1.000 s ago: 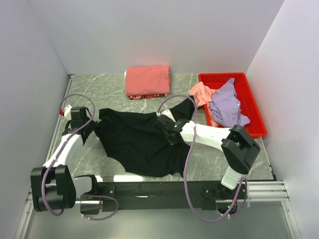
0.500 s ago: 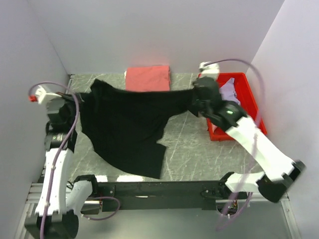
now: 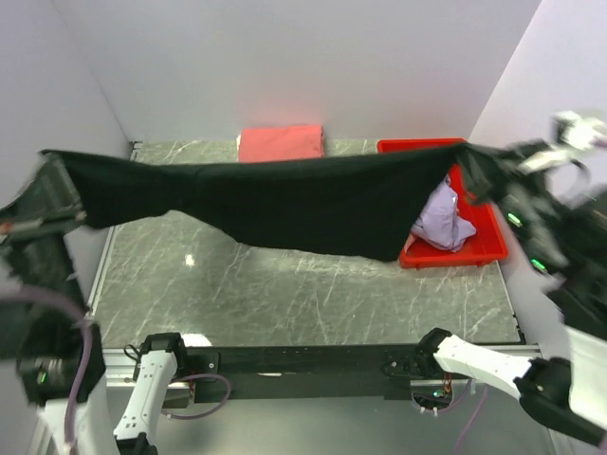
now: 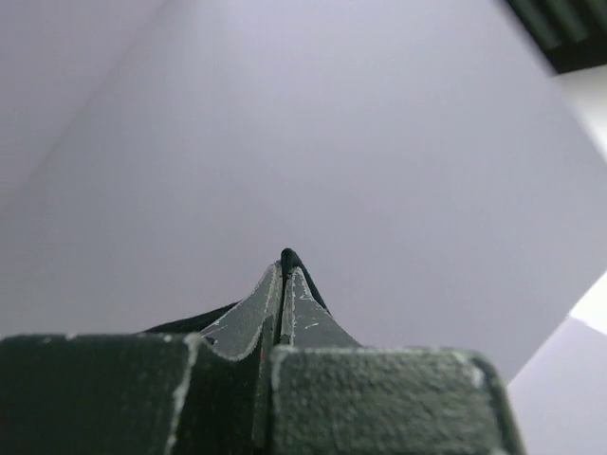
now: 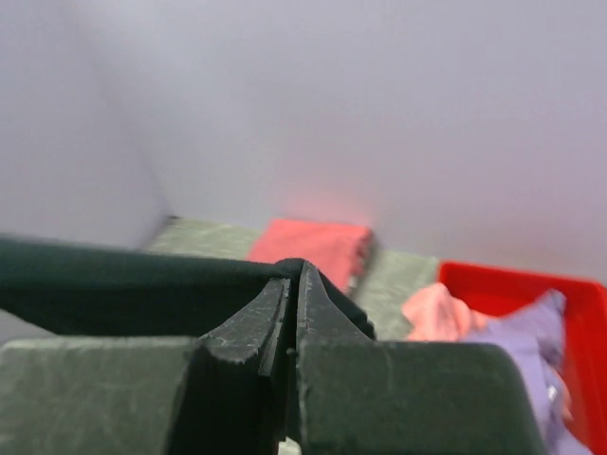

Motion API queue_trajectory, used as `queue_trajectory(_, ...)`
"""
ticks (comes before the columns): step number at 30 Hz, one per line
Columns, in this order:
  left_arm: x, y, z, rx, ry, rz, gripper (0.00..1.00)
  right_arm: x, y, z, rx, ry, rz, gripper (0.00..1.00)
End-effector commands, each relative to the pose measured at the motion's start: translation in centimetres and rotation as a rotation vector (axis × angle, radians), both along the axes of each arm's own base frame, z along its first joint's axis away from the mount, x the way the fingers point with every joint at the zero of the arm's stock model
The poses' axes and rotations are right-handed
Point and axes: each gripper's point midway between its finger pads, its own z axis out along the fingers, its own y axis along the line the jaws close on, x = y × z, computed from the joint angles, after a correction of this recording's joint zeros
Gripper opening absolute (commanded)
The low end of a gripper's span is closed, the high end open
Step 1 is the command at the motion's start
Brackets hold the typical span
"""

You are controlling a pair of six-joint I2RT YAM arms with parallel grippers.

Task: Fold and stack the t-shirts
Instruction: Flatten the tshirt out

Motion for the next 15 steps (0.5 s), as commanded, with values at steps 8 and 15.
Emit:
queue_trajectory(8, -8.6, -0.3, 7.5, 0.097, -0.186, 0.076, 0.01, -8.6, -1.4, 3.2, 0.037, -0.146, 0.253, 0.0)
queue_trajectory(15, -0.8, 0.2, 5.1, 0.105, -0.044, 0.066, 0.01, -2.6, -0.9, 0.5, 0.023, -0.038, 0.058, 0.0)
